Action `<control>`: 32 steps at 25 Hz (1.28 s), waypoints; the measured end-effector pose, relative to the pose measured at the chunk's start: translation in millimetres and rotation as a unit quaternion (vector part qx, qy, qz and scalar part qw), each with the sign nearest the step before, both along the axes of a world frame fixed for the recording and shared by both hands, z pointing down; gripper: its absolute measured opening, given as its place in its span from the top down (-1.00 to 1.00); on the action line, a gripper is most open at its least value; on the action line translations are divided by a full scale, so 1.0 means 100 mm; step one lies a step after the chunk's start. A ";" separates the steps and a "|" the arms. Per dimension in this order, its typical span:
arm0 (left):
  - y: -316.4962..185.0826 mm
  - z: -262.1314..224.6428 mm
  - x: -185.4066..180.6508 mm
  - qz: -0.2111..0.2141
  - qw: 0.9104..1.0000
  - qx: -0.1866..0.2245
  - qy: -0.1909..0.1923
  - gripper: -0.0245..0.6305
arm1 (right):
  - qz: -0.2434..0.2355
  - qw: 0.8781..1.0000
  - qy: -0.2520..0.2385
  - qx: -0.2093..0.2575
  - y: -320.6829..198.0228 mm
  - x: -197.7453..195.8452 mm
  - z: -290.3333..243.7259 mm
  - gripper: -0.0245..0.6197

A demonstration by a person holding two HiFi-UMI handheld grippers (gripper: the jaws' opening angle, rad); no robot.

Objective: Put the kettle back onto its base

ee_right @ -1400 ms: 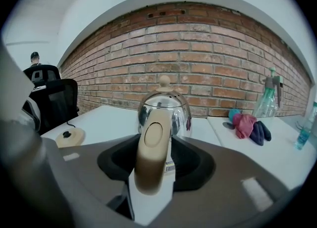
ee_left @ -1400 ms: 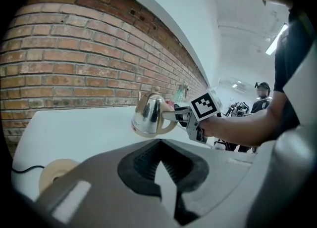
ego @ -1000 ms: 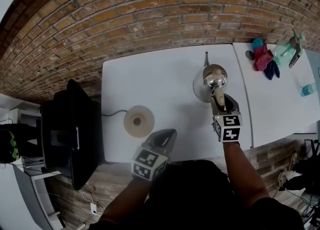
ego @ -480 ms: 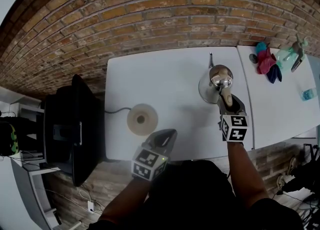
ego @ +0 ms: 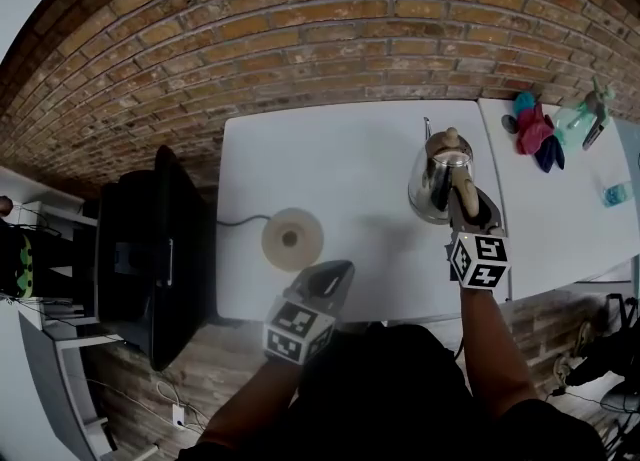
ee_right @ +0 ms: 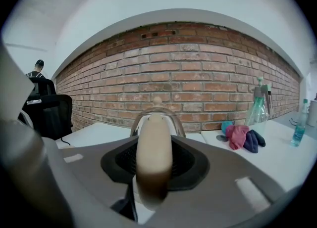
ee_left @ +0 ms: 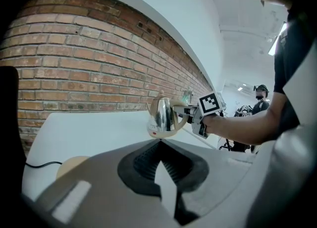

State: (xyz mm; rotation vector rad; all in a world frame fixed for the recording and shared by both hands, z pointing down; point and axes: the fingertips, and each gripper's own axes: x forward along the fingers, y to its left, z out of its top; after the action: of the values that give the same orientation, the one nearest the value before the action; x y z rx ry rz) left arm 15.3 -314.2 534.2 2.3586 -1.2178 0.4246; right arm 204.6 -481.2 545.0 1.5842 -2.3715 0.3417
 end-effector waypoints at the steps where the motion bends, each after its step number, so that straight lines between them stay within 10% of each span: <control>1: 0.01 -0.01 -0.01 -0.001 1.000 0.001 0.000 0.92 | 0.000 1.000 -0.003 0.008 -0.01 -0.01 -0.06 0.47; 32: 0.60 -0.10 -0.80 -0.082 0.996 -0.004 0.042 0.92 | -0.085 0.995 -0.028 0.051 0.53 -0.92 -0.69 0.65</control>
State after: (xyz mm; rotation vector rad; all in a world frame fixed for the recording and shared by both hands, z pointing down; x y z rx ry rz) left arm -64.5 -254.3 523.8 2.2253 -1.3530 0.2722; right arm 112.5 -428.1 476.1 1.4177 -2.5829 0.2354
